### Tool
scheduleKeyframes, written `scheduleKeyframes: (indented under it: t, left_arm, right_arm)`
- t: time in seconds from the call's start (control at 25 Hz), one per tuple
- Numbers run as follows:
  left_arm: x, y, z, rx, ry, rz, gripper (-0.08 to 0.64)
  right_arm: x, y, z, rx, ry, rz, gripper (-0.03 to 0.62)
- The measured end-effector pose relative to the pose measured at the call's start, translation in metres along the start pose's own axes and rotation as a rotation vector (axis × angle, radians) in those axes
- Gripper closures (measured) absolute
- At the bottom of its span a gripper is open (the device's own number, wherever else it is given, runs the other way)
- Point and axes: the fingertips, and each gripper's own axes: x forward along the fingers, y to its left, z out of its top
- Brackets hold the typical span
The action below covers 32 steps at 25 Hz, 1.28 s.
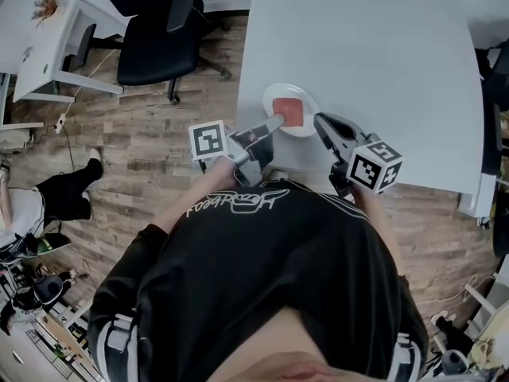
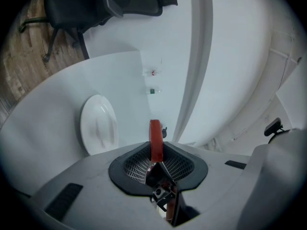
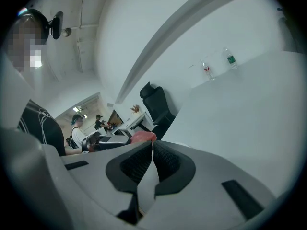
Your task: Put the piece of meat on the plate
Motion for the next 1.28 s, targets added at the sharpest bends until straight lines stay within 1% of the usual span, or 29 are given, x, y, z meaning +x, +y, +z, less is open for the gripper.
scheduleKeyframes:
  t: [0.36, 0.52, 0.84, 1.04, 1.28]
  left_arm:
    - [0.01, 0.037, 0.004, -0.031, 0.0, 0.084, 0.482]
    - [0.011, 0.057, 0.006, -0.056, 0.005, 0.139, 0.482]
    - [0.009, 0.087, 0.014, -0.077, 0.017, 0.236, 0.48]
    - [0.01, 0.097, 0.017, -0.077, 0.008, 0.271, 0.479]
    - [0.01, 0.103, 0.018, -0.073, 0.011, 0.288, 0.476]
  right_arm:
    - [0.003, -0.016, -0.006, 0.025, 0.023, -0.007, 0.577]
    - [0.002, -0.021, -0.008, 0.045, 0.024, -0.016, 0.577]
    - [0.0, -0.033, -0.012, 0.077, 0.018, -0.049, 0.578]
    - [-0.001, -0.038, -0.019, 0.097, 0.021, -0.059, 0.577]
    - [-0.003, -0.036, -0.019, 0.108, 0.016, -0.066, 0.577]
